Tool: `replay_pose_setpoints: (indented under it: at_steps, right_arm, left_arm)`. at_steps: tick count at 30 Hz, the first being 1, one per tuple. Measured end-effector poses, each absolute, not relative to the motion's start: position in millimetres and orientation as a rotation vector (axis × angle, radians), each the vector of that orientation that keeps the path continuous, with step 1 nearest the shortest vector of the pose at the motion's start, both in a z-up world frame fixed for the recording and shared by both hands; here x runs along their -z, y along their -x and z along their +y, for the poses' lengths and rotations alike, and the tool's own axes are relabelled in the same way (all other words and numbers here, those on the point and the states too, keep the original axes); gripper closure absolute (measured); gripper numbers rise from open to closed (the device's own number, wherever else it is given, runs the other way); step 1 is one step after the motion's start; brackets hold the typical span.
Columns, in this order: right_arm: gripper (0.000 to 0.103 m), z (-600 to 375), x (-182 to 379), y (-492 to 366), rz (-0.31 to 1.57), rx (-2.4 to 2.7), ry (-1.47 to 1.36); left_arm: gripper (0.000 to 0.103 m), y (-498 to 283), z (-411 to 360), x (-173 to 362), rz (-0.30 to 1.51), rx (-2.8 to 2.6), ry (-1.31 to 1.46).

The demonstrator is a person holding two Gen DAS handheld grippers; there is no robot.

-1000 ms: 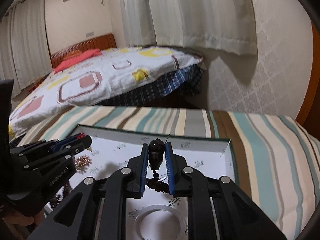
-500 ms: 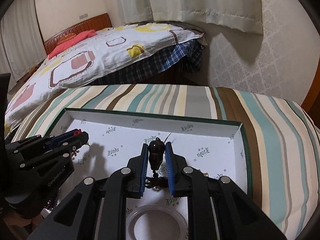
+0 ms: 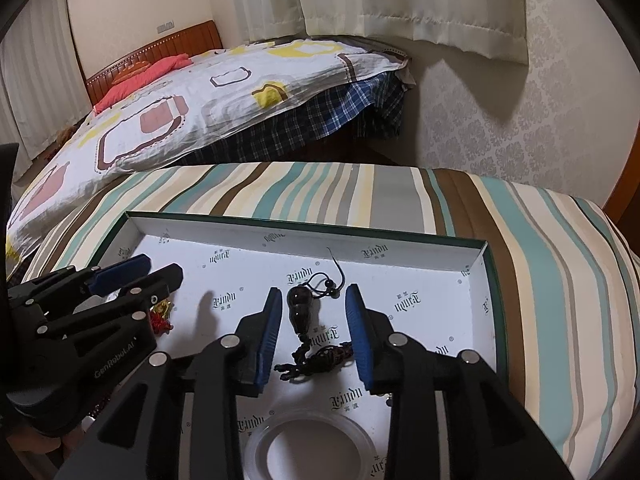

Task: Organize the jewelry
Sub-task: 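Open the right tool to drop the pendant while the left tool releases the tassel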

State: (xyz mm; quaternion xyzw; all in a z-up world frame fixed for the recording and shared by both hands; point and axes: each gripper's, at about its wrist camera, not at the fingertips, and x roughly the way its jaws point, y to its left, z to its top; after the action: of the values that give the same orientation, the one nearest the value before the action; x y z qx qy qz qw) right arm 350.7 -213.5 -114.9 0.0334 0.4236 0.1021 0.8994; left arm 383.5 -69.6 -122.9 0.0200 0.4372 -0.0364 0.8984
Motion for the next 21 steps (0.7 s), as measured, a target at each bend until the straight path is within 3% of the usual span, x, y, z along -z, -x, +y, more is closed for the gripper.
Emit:
replay_pose_setpoints:
  at_steps: [6, 8, 19, 21]
  right_arm:
    - [0.069, -214.5, 113.3, -348.7, 0.857, -0.209, -0.074]
    - [0.069, -215.9, 112.8, -347.1, 0.853, -0.208, -0.074]
    - [0.066, -216.9, 99.0, -329.0, 0.798, -0.203, -0.069]
    - [0.065, -217.4, 96.1, -326.4, 0.791, -0.201, -0.068]
  left_arm:
    - [0.059, -380.8, -69.8, 120.1, 0.883, 0.077, -0.042]
    - [0.053, -379.0, -69.2, 118.4, 0.87, 0.079, -0.039]
    - [0.05, -358.0, -67.1, 100.2, 0.803, 0.082, -0.017]
    - [0.045, -353.1, -67.0, 95.0, 0.784, 0.08, -0.019]
